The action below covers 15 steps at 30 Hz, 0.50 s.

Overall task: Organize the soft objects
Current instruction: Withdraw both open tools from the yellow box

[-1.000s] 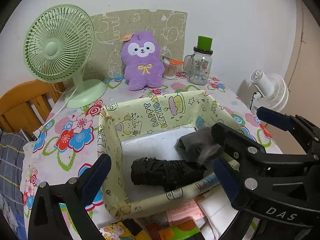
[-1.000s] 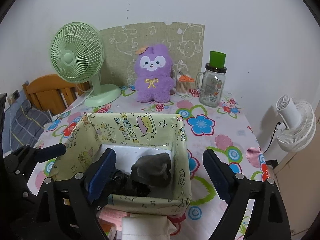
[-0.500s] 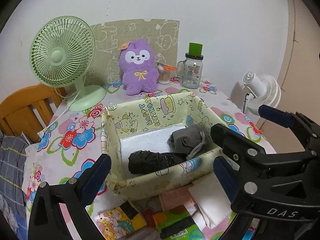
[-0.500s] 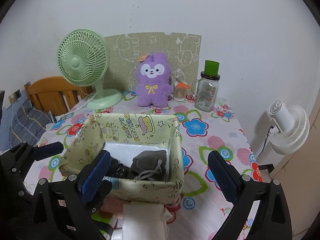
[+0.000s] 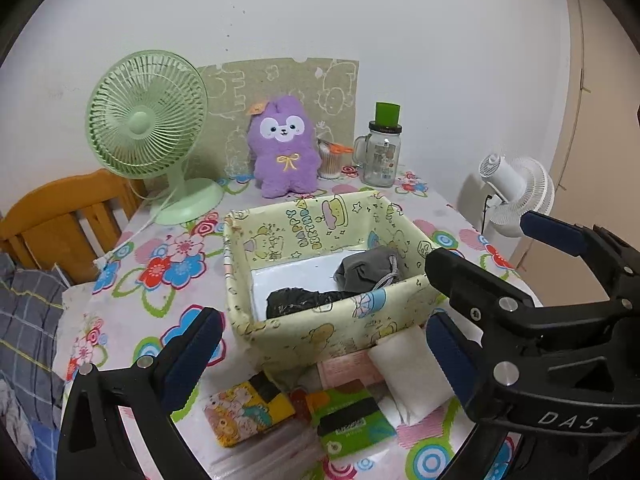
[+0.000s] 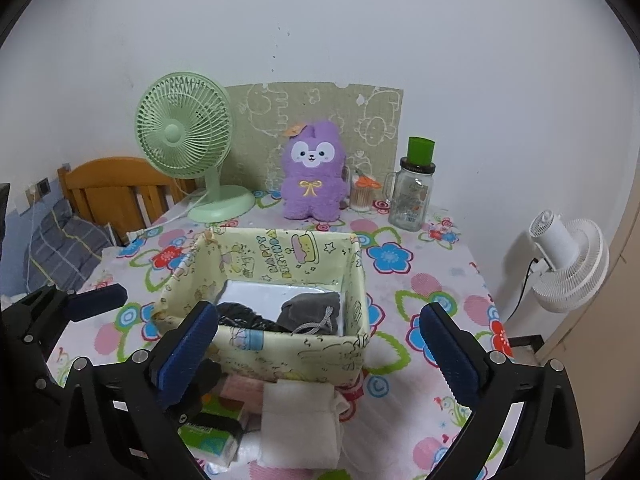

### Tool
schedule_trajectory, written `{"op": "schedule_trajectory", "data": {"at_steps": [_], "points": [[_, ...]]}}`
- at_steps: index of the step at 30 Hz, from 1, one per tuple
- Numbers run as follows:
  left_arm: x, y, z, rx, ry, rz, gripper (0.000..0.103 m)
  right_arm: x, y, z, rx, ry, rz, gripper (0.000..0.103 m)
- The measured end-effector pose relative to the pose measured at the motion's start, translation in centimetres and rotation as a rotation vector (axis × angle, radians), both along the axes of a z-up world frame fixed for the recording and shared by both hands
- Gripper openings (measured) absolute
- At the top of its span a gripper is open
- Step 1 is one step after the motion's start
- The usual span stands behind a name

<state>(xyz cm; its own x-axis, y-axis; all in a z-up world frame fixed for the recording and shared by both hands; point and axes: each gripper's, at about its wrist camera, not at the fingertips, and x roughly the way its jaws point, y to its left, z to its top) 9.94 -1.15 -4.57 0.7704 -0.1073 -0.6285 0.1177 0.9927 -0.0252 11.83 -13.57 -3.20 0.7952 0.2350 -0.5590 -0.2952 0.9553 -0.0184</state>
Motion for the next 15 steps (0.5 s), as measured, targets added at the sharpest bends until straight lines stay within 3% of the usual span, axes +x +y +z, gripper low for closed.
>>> {"op": "schedule_trajectory", "data": {"at_steps": [15], "points": [[-2.5,0.1,-1.2,0.019,-0.001,0.014,0.103,-3.1,0.3,-0.9,-0.005,-0.008,0.007,0.102]]}}
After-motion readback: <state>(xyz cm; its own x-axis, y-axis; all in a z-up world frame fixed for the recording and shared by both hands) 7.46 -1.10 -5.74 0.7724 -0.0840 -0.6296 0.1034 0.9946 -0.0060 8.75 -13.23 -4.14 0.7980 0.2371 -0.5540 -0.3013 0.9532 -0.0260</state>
